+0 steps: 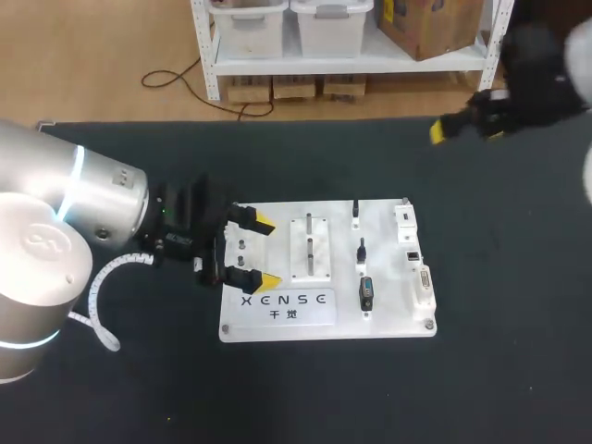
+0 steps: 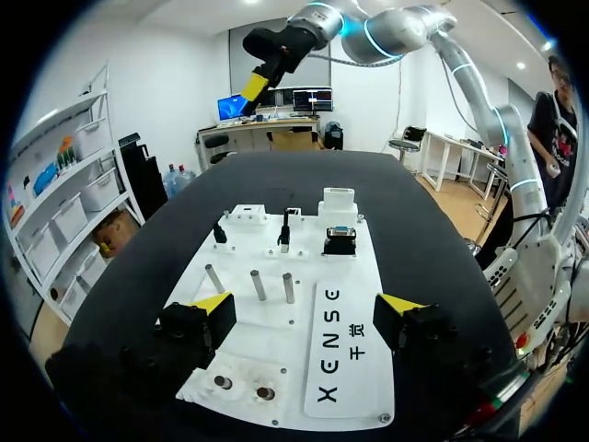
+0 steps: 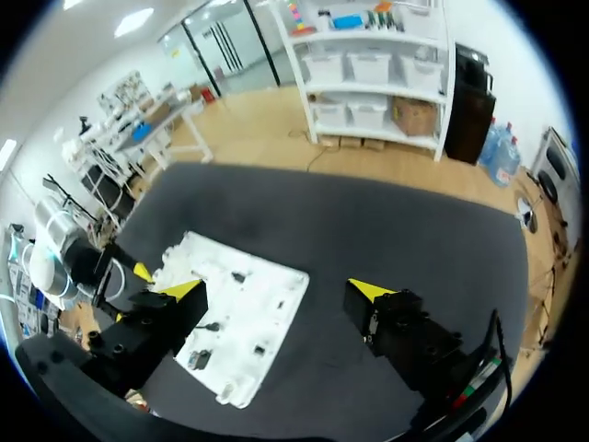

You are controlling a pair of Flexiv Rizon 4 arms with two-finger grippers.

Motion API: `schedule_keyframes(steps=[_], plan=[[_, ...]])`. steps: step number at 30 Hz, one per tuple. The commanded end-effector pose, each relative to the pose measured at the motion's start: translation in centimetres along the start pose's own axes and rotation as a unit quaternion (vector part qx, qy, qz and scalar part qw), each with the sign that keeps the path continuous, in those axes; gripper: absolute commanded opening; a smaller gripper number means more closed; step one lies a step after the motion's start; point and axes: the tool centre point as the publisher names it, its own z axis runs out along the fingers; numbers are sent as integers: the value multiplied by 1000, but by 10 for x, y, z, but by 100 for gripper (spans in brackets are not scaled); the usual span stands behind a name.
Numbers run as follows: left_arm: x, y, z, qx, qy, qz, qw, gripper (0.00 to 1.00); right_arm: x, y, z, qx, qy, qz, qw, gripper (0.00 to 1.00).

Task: Insert the Ethernet cable into its matching sockets.

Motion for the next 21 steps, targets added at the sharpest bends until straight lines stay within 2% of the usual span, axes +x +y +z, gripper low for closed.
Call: schedule_keyframes(steps=[1, 5, 15, 21], plan=[[2, 0, 0, -1, -3, 1, 1000, 100, 6, 28, 14, 99, 52, 10, 994, 100], [2, 0, 0, -1, -3, 1, 1000, 100, 25, 40, 34, 137, 89, 42, 986, 100], [2, 0, 0, -1, -3, 1, 1000, 100, 72, 76, 86, 190, 178, 42, 965, 100], [2, 0, 0, -1, -3, 1, 1000, 100, 83, 85, 107, 205, 195, 38, 958, 100]])
